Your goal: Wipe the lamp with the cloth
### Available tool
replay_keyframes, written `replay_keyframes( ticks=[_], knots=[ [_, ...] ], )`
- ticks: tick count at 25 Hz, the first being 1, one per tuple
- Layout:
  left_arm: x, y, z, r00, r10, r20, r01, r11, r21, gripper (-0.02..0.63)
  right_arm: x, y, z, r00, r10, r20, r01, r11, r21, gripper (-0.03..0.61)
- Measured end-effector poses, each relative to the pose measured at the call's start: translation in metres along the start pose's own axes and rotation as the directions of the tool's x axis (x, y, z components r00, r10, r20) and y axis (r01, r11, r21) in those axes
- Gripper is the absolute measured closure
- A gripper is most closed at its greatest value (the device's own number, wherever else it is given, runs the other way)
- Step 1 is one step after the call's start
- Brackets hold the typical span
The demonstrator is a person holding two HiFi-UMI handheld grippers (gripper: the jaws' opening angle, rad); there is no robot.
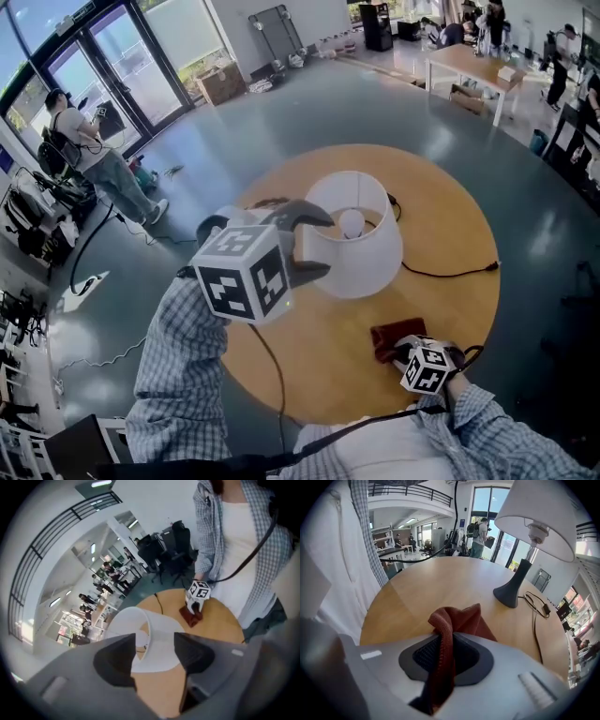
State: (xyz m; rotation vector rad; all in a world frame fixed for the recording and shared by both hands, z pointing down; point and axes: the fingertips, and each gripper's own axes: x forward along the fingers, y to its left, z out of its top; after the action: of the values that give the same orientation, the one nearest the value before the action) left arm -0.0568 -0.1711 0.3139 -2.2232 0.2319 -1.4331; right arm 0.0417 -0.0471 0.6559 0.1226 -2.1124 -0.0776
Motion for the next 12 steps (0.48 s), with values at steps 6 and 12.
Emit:
replay_keyframes(
  ticks=[6, 12],
  knots=[
    [0.030, 0.003, -0.005, 0.987, -0.125, -0.102, 0.130, 0.990, 0.048, 0.365, 0.001, -0.002, 0.001, 1.000, 0.002, 0.005, -0.002, 1.000, 0.014, 0.513],
    [0.038, -0.006, -0.005, 0.971, -0.226, -0.083, 0.225, 0.974, -0.020, 0.457, -0.001, -0.002, 0.001, 1.000, -0.002, 0.017, 0.001, 0.999, 0.035, 0.512]
  ],
)
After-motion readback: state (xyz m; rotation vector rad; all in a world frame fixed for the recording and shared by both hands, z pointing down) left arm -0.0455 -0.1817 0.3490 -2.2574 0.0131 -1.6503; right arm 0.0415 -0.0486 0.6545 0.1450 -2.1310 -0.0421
